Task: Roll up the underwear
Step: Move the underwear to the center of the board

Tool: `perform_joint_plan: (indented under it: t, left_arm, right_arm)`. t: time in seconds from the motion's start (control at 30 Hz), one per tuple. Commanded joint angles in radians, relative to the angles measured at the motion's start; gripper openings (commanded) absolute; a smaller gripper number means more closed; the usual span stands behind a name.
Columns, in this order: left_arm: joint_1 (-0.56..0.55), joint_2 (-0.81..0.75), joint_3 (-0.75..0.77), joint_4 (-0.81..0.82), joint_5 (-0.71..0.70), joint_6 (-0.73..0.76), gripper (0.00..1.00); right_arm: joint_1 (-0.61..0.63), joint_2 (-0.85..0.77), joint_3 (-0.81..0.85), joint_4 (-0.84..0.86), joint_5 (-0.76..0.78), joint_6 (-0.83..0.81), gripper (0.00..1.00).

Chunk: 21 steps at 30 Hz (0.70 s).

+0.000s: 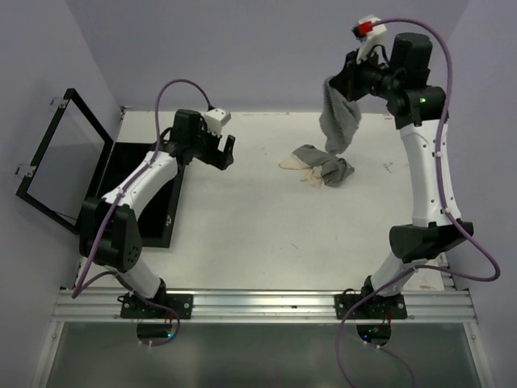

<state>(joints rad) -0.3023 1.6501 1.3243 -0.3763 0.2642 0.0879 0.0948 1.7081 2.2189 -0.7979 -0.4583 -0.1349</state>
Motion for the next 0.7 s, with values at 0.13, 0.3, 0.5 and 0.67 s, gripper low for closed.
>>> perform_joint_plan:
  t: [0.13, 0.3, 0.5, 0.67]
  left_arm:
    - [0.118, -0.154, -0.020, 0.037, 0.075, 0.016, 0.93]
    - [0.120, -0.251, -0.094, -0.013, 0.093, 0.165, 0.93]
    - [0.120, -0.280, -0.241, -0.111, 0.164, 0.309, 0.93]
    - [0.120, -0.262, -0.290, -0.248, 0.251, 0.420, 0.91]
  right_arm:
    - [0.141, -0.177, -0.227, -0.012, -0.261, 0.005, 0.00]
    - [0.143, -0.350, -0.737, -0.133, -0.182, -0.311, 0.00]
    - [0.141, -0.188, -1.036, -0.380, -0.065, -0.607, 0.48]
    - [0.115, -0.145, -1.038, -0.365, -0.025, -0.508, 0.58]
